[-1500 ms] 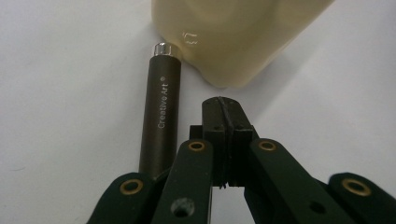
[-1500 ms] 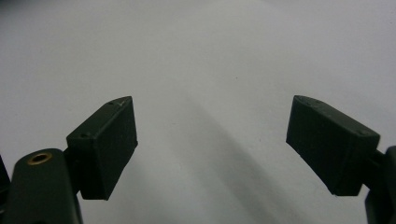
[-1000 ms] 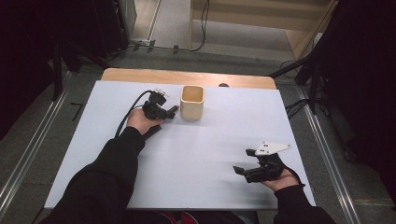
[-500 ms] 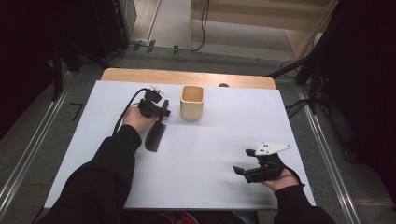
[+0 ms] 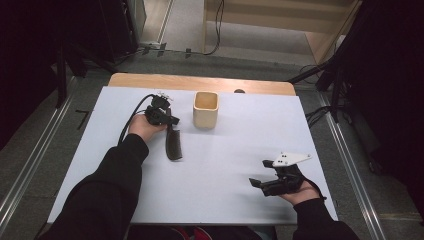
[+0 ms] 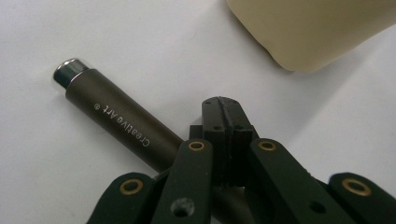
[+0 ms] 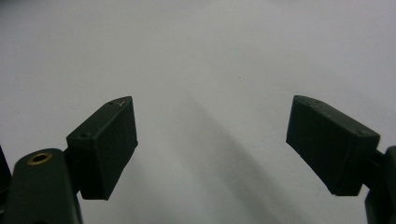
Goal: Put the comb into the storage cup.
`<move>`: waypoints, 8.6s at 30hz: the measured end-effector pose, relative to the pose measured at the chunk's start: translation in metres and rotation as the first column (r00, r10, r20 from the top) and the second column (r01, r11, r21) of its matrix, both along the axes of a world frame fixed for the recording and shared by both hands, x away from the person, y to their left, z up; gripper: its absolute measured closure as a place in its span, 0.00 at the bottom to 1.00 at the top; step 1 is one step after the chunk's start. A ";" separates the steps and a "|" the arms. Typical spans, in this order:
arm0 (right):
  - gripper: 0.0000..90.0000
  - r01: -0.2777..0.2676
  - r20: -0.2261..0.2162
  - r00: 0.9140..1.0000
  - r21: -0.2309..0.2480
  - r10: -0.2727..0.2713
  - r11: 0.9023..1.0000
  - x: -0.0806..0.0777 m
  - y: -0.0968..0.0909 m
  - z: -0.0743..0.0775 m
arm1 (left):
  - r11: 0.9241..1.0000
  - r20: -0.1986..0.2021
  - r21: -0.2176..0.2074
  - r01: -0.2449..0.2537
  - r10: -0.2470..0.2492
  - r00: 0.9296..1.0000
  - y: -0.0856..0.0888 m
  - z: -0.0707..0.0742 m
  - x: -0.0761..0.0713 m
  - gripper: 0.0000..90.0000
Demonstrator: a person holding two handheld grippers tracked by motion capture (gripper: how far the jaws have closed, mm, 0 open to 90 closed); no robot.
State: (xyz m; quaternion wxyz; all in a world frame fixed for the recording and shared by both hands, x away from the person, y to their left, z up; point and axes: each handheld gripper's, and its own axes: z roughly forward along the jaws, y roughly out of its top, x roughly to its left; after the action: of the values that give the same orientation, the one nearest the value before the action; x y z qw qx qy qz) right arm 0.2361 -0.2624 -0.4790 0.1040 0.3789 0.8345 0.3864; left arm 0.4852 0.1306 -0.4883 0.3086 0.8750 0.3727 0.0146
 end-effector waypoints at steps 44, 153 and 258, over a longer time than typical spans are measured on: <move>0.16 -0.002 -0.003 1.000 0.009 0.002 1.000 0.000 0.001 0.000 | 0.995 -0.002 0.007 -0.096 0.096 0.995 0.059 0.001 -0.004 1.00; 0.16 -0.013 0.003 1.000 0.015 0.013 1.000 -0.001 0.004 0.001 | 0.980 -0.007 -0.147 -0.133 0.133 0.991 0.124 0.018 -0.130 0.78; 0.16 -0.020 -0.010 1.000 0.013 0.020 1.000 -0.001 0.005 -0.001 | 0.985 0.116 -0.165 0.058 -0.039 0.993 0.136 0.024 -0.141 0.29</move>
State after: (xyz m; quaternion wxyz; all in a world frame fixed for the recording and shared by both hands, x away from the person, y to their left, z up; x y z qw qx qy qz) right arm 0.2351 -0.2572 -0.4800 0.0933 0.3733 0.8363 0.3907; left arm 0.3447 0.2668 -0.4643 0.4020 0.8525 0.3332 0.0246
